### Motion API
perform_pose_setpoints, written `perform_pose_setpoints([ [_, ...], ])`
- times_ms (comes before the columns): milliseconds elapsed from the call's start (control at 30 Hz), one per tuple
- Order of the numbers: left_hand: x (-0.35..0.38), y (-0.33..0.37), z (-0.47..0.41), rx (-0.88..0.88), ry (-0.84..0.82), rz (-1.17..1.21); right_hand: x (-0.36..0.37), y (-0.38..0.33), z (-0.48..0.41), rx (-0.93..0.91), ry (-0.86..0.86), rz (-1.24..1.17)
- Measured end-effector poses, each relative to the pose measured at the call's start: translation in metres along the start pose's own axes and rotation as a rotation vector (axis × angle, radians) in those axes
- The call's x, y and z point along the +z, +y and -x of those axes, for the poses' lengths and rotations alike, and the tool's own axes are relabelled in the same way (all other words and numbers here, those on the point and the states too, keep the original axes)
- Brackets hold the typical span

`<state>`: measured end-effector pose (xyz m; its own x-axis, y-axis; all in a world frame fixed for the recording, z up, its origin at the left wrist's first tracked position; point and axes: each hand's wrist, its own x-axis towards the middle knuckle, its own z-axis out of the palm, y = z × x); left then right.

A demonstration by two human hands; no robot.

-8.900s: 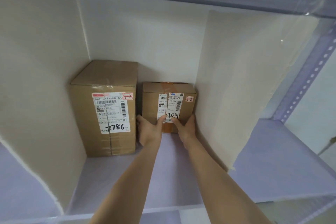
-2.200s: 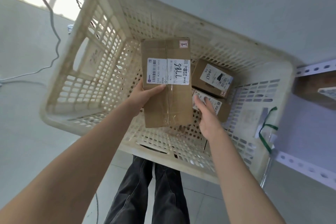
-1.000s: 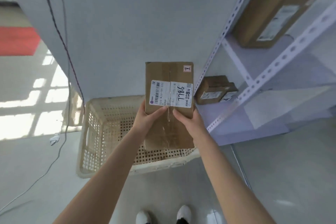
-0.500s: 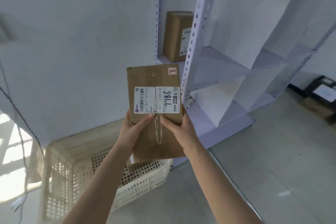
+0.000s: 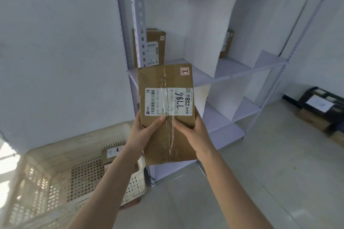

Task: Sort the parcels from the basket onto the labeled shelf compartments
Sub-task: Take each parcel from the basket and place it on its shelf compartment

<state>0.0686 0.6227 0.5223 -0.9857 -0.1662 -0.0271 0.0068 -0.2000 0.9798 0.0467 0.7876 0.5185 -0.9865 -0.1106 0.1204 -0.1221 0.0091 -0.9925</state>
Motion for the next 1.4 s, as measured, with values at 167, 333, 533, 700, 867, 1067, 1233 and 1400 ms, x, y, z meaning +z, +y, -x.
perform_pose_setpoints([
  [167, 0.041, 0.014, -0.011, 0.067, -0.031, -0.044, -0.039, -0.015, -0.012, -0.043, 0.012, -0.011],
  [333, 0.071, 0.026, -0.042, 0.111, -0.047, -0.084, -0.066, -0.022, -0.043, -0.076, 0.036, -0.021],
  [533, 0.099, 0.033, -0.102, 0.168, -0.070, -0.022, -0.088, -0.029, -0.108, -0.121, 0.020, -0.004],
  [700, 0.106, 0.040, -0.163, 0.217, -0.055, 0.001, -0.094, -0.035, -0.176, -0.154, -0.025, 0.072],
  [867, 0.109, 0.043, -0.215, 0.257, -0.054, -0.033, -0.097, -0.034, -0.227, -0.176, -0.023, 0.093],
  [1067, 0.119, 0.035, -0.260, 0.271, 0.011, -0.065, -0.106, -0.024, -0.278, -0.187, -0.039, 0.141],
  [1233, 0.132, 0.024, -0.296, 0.291, 0.054, -0.114, -0.117, -0.008, -0.321, -0.193, -0.052, 0.163],
  [1400, 0.150, 0.007, -0.331, 0.306, 0.104, -0.194, -0.134, 0.016, -0.365, -0.150, -0.108, 0.167],
])
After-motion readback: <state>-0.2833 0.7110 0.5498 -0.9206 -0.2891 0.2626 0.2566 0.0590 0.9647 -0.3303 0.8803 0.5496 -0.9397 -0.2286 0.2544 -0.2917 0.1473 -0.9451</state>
